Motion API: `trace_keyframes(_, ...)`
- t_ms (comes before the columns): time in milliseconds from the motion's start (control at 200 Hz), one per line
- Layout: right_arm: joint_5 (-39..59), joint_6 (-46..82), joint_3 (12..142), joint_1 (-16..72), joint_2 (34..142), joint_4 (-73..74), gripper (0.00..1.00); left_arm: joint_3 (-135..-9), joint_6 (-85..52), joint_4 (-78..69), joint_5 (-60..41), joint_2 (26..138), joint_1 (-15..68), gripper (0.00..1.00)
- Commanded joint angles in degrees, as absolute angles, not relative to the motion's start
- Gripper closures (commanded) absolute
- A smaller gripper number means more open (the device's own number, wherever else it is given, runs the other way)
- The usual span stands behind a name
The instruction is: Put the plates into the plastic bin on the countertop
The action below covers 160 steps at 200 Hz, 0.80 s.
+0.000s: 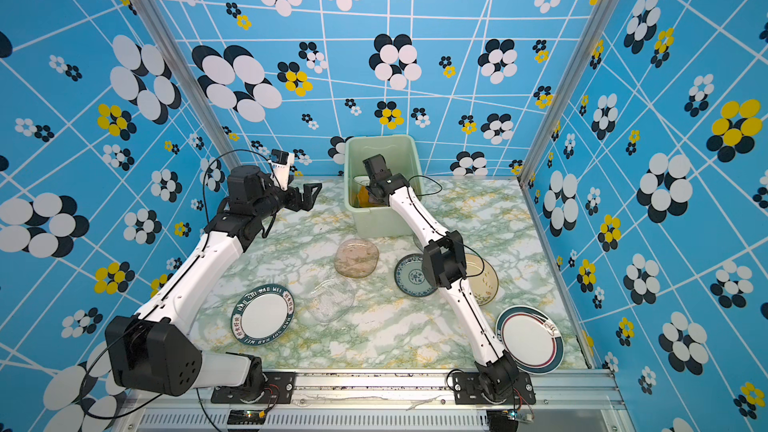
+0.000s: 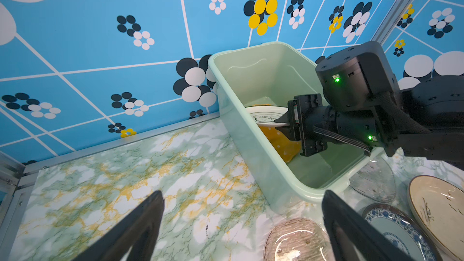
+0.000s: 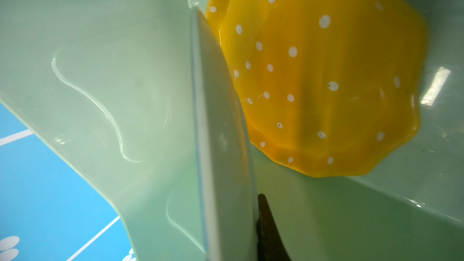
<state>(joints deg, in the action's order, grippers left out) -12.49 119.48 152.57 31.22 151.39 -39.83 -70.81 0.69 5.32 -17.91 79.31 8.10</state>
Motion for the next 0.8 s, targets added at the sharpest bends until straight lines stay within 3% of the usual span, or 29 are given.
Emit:
trace_keyframes(0,-14.7,128.0,151.1,31.4,151.2,-37.5,0.95,-70.1,1.9,6.8,-17.2,76.1,7.3,0.01)
trace_keyframes(300,-15.2,128.8,147.6,31.4,150.1,-35.3,0.90,-70.0,2.1,8.4,-17.1,74.2,6.5,0.01)
trace_keyframes(525,-15.1,129.1,147.4,31.4,150.6,-35.1,0.82,-69.7,1.8,9.6,-17.0,73.3,6.4,0.01)
trace_keyframes(680,-15.0,129.6,147.2,31.4,151.0,-35.3,0.71,-69.9,1.2,9.9,-16.4,73.7,6.2,0.01)
trace_keyframes(795,-14.9,130.2,146.9,31.4,151.2,-35.3,0.69,-70.6,0.7,10.4,-16.3,74.4,6.2,0.01)
